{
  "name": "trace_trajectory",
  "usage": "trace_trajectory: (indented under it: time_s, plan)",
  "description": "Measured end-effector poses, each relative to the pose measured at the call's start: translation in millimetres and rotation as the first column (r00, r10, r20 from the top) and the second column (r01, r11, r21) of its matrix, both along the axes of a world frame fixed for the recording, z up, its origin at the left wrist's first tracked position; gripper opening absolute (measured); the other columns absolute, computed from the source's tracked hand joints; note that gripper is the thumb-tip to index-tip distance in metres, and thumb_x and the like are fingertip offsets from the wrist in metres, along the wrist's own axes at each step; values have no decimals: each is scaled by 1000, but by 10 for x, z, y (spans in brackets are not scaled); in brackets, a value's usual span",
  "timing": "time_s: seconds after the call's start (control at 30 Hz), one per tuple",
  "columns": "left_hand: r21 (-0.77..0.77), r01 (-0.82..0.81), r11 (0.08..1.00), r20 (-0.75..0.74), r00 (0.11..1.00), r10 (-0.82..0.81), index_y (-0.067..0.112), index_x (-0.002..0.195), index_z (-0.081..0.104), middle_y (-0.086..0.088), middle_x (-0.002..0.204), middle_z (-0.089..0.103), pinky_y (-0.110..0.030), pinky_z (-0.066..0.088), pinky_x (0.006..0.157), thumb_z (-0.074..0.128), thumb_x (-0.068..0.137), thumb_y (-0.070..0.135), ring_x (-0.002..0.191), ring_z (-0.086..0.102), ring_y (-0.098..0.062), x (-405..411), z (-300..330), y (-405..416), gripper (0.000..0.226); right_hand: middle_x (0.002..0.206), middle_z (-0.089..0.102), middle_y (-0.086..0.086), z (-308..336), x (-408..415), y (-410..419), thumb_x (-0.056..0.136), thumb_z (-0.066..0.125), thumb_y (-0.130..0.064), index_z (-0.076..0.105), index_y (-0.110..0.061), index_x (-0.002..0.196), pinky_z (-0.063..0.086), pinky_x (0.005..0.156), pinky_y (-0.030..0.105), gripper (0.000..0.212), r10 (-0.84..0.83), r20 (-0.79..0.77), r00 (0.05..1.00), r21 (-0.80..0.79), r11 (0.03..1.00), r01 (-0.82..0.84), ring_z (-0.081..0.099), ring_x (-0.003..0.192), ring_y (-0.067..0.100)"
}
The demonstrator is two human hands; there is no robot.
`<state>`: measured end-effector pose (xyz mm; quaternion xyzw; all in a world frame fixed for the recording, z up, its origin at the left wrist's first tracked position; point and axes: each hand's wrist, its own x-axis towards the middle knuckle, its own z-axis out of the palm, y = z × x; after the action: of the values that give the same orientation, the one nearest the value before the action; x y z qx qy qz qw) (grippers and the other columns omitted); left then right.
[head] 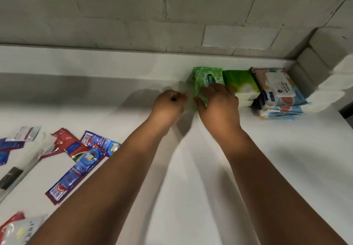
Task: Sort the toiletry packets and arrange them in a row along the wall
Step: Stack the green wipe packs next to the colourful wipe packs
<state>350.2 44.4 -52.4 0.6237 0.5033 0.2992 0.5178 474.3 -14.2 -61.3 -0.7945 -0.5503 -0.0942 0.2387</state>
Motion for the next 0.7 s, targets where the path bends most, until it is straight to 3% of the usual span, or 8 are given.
trace_trajectory:
  time_s: [0.07,0.17,0.27,0.4,0.5,0.6,0.7]
  plan:
    - [27,2,1000,-14,1000,-2,12,91,64,-6,88,67,-38,53,79,58,90,42,84,66,-27,-227,43,-76,31,116,64,6,53,-218,-84,86,56,-41,69,-23,109,46,86,43,33,56,-68,996,-33,998,-59,54,109,36]
    - [52,-28,998,-41,999,30,22,95,65,8,88,65,-39,52,83,60,89,43,88,64,-19,-744,71,-227,22,128,58,1,117,-648,-260,90,56,-44,64,-28,119,40,92,40,35,114,-161,980,-118,984,-133,45,120,30]
    - [74,-36,997,-95,995,43,25,96,66,8,96,65,-38,52,82,61,88,44,91,64,-17,-1269,111,-354,22,134,52,-5,175,-1074,-397,91,53,-50,59,-32,125,35,96,39,38,165,-236,958,-190,959,-212,38,125,23]
    - [111,-19,994,-195,980,40,22,97,67,8,96,67,-24,48,69,62,89,39,79,64,-9,-1895,168,-444,19,134,50,-8,213,-1569,-472,91,52,-51,57,-34,126,34,97,36,39,236,-277,931,-237,923,-304,37,126,20]
    - [114,-17,993,-204,978,41,19,93,68,1,91,73,-29,52,74,64,88,33,79,69,-15,-2421,199,-440,16,133,50,-8,249,-2051,-432,91,53,-49,57,-35,125,35,96,35,37,285,-274,918,-253,900,-355,38,125,19]
    - [173,-13,985,-285,956,63,19,94,69,4,92,72,-15,46,59,65,88,32,75,67,-9,-2933,241,-403,15,131,52,-7,275,-2568,-335,91,53,-48,58,-35,124,35,95,34,35,327,-284,901,-257,880,-400,40,123,21]
    - [211,-27,977,-321,942,95,23,98,67,1,104,66,-20,43,59,65,86,39,76,65,-8,-3410,288,-350,21,129,54,-5,261,-3016,-254,91,54,-48,60,-35,123,37,99,35,36,365,-298,882,-259,858,-443,42,122,22]
